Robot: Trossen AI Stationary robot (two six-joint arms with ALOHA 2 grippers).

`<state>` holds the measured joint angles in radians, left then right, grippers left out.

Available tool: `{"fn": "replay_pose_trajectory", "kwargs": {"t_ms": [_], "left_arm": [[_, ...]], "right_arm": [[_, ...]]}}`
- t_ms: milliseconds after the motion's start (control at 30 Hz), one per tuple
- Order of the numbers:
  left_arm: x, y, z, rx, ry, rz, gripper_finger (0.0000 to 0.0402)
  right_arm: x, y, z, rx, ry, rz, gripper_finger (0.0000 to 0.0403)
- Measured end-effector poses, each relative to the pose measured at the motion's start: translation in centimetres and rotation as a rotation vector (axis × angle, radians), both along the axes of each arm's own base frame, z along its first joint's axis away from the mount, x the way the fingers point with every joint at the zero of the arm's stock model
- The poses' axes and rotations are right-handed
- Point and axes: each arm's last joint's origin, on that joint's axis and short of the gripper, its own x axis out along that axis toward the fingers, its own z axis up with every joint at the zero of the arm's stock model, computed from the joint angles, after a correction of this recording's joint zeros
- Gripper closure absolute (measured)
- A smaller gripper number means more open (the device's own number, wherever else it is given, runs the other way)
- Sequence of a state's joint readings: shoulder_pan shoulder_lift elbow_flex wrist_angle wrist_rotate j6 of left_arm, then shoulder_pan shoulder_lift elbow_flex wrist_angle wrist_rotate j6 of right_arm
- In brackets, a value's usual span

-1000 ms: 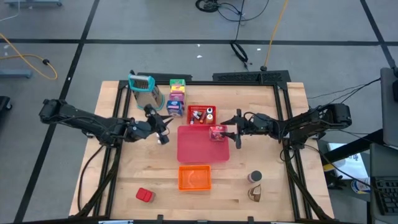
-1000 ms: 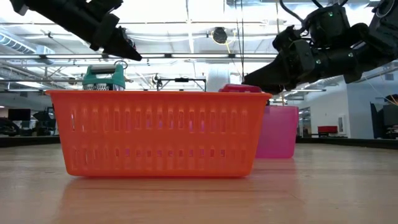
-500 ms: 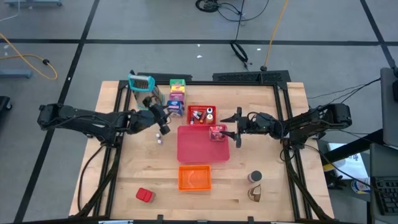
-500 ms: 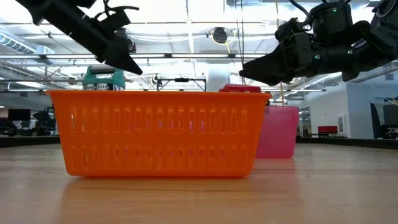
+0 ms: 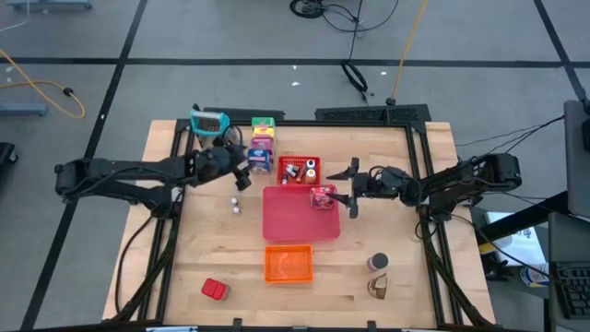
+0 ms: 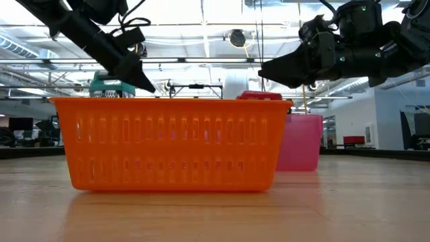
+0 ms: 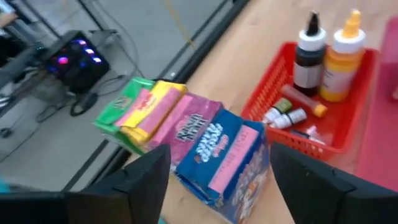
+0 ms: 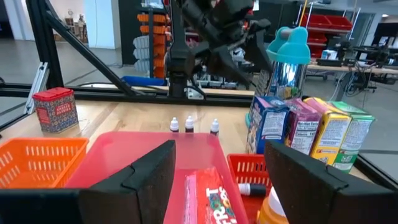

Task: Pick & Place Kitchen Items
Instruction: Put the blue cereal box into the pink bin

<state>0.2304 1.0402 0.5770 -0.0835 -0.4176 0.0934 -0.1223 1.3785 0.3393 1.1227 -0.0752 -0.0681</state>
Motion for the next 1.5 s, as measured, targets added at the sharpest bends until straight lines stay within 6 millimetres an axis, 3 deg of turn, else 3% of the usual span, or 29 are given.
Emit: {"fn": "replay_pose_trajectory", "kwargs": {"t_ms": [433, 1200, 1333, 1500], "left_arm": [[0.9, 2.3, -2.7, 0.022, 0.192, -0.017, 0.0121], [0.2, 4.1, -3.3, -0.074, 0.199, -0.07, 0.0123], [0.3, 3.9, -3.3, -0.106, 0.192, -0.112, 0.0155], [0.4, 3.8, -3.3, -0.128, 0.176, -0.16, 0.0231]], "right_arm": [[0.0, 0.0, 0.2, 0.001, -0.017, 0.003, 0.0166], [0.0, 0.0, 0.1, 0.002, -0.01, 0.003, 0.0169], [0.0, 0.0, 0.1, 0.002, -0.01, 0.003, 0.0169], [0.0, 0.0, 0.1, 0.002, -0.01, 0.003, 0.0169]]}}
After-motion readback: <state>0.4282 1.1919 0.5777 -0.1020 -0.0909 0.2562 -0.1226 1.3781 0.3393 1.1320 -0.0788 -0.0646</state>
